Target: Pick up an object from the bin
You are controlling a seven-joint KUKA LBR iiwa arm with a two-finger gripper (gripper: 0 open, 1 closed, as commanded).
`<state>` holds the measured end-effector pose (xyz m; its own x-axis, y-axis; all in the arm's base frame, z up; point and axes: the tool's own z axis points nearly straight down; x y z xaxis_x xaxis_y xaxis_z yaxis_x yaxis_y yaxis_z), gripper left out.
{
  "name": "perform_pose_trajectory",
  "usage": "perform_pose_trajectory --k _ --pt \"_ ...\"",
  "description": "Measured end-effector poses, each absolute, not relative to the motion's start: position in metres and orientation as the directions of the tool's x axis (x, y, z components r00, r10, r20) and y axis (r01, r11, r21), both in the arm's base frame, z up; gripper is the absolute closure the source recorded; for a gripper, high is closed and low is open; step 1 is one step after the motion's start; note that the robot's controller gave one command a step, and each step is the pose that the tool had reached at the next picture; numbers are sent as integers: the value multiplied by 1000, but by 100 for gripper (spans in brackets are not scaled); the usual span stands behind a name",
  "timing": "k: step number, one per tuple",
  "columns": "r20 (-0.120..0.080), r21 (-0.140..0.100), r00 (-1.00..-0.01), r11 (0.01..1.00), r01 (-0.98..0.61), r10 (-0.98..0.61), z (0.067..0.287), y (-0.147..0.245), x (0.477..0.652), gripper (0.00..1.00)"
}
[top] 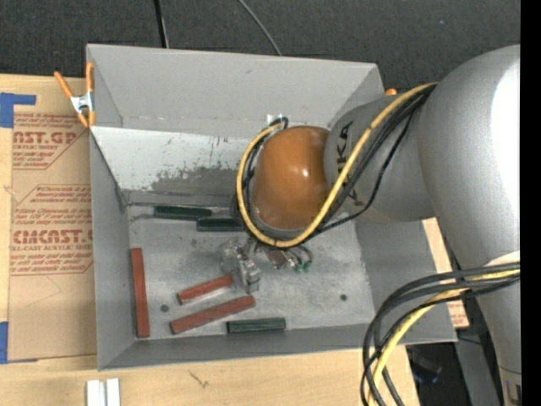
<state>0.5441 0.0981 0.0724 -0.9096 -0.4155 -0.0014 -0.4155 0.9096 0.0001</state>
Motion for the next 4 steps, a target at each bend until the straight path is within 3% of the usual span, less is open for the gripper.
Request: perform_pose_trajectory --k 1,2,3,4 --pt "-2 0 -910 910 -415 -415 72 98 544 100" --pt "5 3 -906 906 -423 -423 120 95 545 100" --pt "-1 1 -925 925 -380 -380 144 115 521 0" --pt "-1 1 -925 925 -380 -380 144 115 521 0"
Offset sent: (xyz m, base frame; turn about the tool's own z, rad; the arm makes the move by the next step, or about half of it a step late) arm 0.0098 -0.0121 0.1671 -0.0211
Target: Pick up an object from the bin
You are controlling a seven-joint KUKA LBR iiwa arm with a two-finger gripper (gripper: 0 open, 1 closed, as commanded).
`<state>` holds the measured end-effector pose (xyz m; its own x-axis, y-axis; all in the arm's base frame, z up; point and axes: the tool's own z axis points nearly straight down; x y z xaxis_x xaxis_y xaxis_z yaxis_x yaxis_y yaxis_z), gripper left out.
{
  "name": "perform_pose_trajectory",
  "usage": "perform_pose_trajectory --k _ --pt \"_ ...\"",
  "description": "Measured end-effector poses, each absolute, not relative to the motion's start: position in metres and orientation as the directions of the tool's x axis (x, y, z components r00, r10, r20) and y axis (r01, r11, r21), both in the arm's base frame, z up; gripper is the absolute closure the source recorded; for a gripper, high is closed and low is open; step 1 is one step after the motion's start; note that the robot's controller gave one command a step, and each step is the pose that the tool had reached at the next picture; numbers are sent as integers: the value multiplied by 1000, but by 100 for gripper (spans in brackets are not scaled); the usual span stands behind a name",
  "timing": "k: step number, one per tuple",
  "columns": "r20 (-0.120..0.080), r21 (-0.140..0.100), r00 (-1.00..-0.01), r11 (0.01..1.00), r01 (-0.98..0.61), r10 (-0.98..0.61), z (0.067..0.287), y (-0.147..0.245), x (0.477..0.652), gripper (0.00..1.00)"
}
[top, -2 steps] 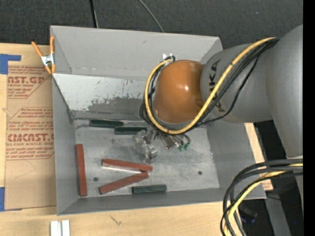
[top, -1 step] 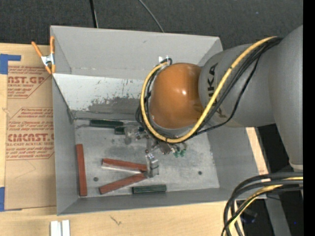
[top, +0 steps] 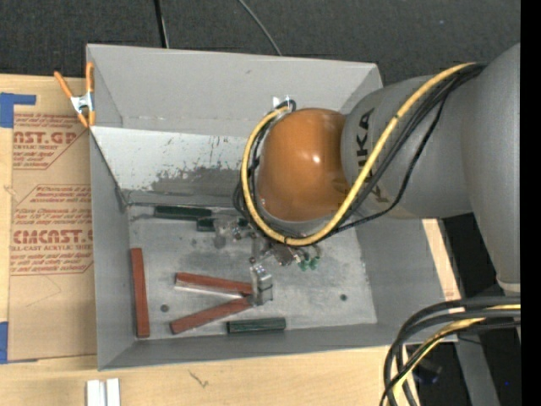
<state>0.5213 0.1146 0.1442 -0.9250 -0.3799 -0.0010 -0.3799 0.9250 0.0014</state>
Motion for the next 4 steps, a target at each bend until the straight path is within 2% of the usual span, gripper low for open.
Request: perform_pose_trajectory --k 1,2,3,4 --pt "2 2 -888 888 -460 -460 72 127 504 100" --pt "1 2 -888 888 -460 -460 72 127 504 100" --pt "4 3 -856 856 -518 -518 119 117 513 100" --pt "-2 1 -880 880 -475 -475 191 149 495 0"
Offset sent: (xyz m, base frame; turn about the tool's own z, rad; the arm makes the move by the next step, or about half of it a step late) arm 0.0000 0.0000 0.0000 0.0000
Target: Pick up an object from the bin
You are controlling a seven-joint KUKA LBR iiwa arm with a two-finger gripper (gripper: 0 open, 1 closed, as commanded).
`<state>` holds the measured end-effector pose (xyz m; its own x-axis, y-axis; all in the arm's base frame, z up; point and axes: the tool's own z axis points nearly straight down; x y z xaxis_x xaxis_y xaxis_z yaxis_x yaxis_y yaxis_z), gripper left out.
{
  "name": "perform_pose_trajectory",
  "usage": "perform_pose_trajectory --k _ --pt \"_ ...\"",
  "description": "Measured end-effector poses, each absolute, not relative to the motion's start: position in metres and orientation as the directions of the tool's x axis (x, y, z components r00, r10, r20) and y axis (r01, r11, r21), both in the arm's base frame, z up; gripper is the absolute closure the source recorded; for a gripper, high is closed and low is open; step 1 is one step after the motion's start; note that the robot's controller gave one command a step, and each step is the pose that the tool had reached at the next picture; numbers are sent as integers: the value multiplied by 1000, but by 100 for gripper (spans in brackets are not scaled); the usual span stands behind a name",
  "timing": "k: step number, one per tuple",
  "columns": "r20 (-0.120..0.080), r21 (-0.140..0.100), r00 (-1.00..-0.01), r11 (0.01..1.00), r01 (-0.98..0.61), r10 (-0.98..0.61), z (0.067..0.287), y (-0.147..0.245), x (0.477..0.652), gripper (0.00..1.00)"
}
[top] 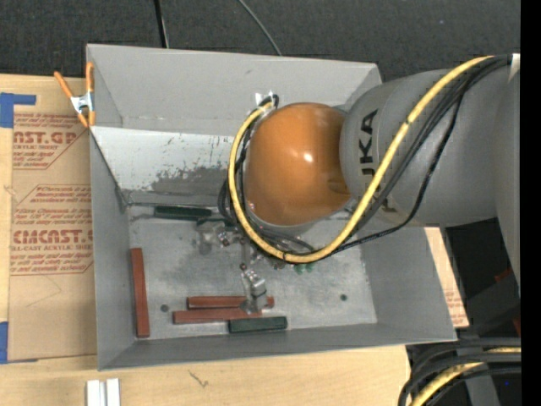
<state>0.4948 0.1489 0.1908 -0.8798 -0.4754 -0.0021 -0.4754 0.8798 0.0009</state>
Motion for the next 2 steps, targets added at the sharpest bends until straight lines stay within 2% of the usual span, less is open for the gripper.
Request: perform_pose_trajectory --k 1,2 --pt "-2 1 -880 880 -475 -475 191 149 495 0" --pt "2 2 -841 841 -541 -541 224 163 530 0"
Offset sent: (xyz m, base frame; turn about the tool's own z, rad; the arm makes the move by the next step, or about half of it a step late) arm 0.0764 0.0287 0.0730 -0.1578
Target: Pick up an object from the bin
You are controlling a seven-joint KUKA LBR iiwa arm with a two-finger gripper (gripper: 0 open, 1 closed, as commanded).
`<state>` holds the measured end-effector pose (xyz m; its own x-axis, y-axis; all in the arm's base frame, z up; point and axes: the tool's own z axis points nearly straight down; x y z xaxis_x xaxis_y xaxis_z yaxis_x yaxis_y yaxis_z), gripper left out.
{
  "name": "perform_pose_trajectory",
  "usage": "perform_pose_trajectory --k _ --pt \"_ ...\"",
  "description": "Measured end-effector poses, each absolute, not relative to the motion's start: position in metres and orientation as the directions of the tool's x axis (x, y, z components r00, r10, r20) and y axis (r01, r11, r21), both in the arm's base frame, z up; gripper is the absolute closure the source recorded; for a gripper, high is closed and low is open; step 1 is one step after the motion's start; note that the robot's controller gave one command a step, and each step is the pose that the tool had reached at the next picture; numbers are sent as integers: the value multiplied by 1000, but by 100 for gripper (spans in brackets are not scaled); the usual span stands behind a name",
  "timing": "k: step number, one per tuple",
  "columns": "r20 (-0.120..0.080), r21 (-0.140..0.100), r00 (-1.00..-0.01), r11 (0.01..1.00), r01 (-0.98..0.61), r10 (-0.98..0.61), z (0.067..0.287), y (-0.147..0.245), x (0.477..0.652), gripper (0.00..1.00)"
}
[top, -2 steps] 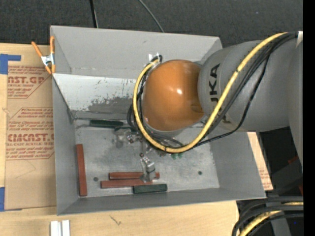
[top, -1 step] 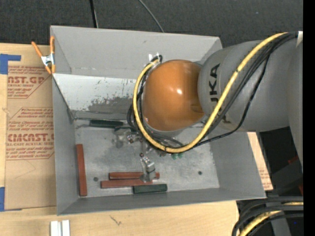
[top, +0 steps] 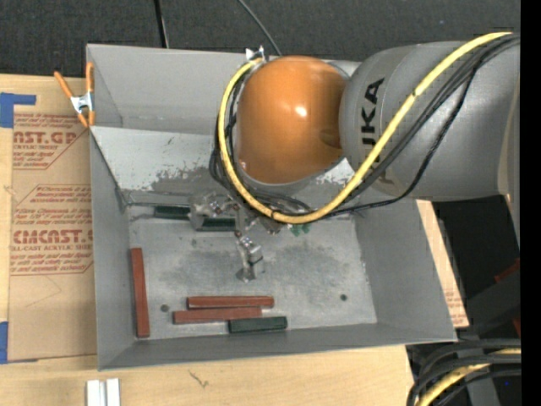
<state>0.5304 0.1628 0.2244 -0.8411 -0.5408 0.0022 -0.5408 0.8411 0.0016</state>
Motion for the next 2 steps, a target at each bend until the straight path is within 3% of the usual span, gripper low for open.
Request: perform_pose_trajectory --k 1,2 --pt "-12 -3 -784 784 -620 -620 194 136 520 0" --pt "-5 -2 -731 731 -682 -682 126 147 506 0"
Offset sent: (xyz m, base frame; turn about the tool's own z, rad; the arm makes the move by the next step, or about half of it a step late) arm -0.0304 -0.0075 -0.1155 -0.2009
